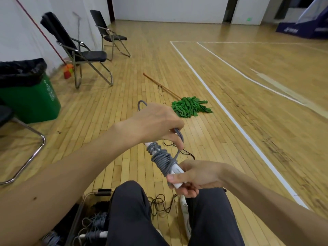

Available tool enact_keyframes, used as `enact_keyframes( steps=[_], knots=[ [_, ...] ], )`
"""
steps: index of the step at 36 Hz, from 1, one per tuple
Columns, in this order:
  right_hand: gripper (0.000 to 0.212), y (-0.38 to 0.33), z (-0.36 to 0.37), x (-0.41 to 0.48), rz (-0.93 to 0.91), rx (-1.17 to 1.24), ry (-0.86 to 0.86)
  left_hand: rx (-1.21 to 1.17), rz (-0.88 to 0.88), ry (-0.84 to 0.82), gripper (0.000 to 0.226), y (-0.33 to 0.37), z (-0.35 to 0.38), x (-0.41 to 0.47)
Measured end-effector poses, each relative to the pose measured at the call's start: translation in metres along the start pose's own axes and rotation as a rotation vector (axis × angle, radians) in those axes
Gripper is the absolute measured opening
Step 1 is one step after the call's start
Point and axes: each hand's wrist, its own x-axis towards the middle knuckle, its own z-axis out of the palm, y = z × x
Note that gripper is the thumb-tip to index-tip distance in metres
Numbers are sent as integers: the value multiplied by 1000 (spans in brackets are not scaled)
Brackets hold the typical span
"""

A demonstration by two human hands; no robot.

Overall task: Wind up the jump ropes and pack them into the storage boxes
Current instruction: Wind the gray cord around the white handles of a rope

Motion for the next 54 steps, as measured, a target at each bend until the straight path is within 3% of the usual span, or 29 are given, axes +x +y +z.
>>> enact_keyframes(
  steps=[4, 12, 18, 22, 25, 29, 32, 34, 37, 40, 45, 51, 54],
  knots=[
    [32, 0, 4, -5, 21, -86, -4, -43, -112, -195, 64, 3, 1, 9],
    [25, -2, 3, -22, -34, -119, -86, -388, -291, -322, 54, 6, 3, 12],
    [56, -1, 4, -28, -135, -22, -205, -829, -409, -437, 50, 1, 19, 3],
    [52, -1, 4, -32, -205, 23, -212, -1039, -451, -446, 48, 3, 30, -2],
    [57, 0, 4, -33, -216, 0, -205, -1087, -476, -467, 63, 3, 37, -9],
    [62, 2, 5, -34, -236, -14, -197, -1193, -563, -460, 51, 12, 44, -12],
    [61, 1, 4, -35, -263, -9, -169, -1166, -733, -545, 32, 11, 55, -27],
    [58, 0, 2, -37, -284, 0, -136, -1048, -866, -608, 46, 12, 57, -41],
    [51, -1, -3, -38, -317, 45, -104, -1070, -695, -524, 27, 24, 56, -47],
    [46, -1, -8, -38, -348, 90, -60, -1216, -768, -439, 36, 44, 48, -32],
    [42, 3, -20, -39, -358, 134, 68, -1378, -748, -350, 53, 52, 54, -34],
    [30, 12, -35, -41, -297, 149, 253, -1431, -842, -373, 26, 51, 55, -36],
    [33, 18, -42, -39, -251, 188, 333, -1413, -888, -371, 27, 53, 56, -37]
  ],
)
